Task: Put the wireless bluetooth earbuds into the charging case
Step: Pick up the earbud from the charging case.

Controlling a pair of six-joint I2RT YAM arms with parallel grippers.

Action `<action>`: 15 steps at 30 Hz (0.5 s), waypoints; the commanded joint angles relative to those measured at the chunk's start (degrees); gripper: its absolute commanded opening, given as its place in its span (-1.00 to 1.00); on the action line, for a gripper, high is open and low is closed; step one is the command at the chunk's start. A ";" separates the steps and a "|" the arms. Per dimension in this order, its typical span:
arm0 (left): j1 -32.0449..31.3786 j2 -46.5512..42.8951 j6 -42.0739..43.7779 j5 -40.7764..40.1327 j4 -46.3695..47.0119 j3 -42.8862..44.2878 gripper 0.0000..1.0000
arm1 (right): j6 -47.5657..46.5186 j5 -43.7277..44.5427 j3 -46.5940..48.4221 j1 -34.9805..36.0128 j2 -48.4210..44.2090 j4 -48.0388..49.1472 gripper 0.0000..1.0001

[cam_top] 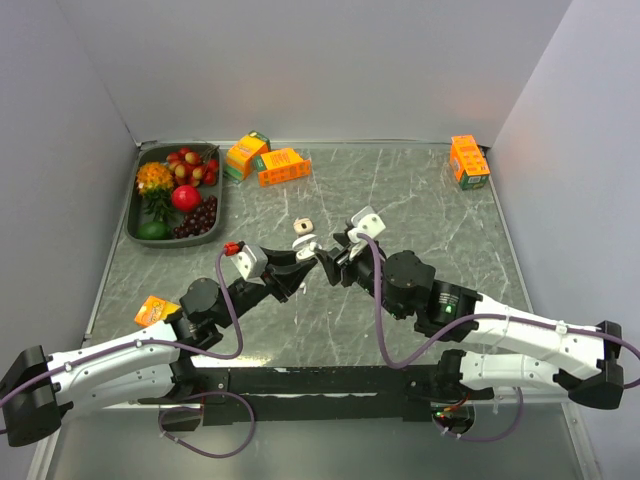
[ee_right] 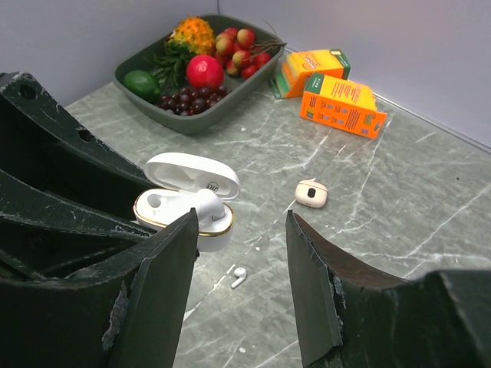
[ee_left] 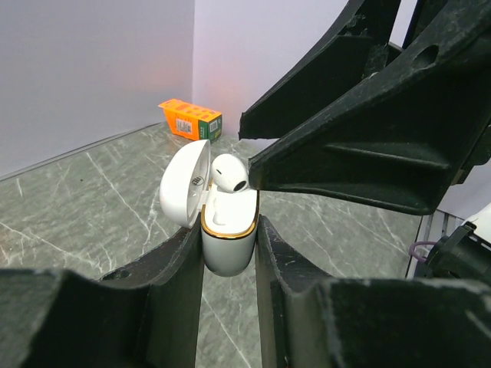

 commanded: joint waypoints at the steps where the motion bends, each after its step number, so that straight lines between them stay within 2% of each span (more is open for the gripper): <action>1: -0.15 -1.10 -0.14 0.65 3.85 0.12 -0.98 | 0.29 0.79 3.76 -0.15 0.78 0.13 0.16; 15: -0.14 -1.19 0.21 -0.41 3.76 -0.32 -0.98 | -0.15 3.08 2.10 -0.15 -2.91 1.27 0.27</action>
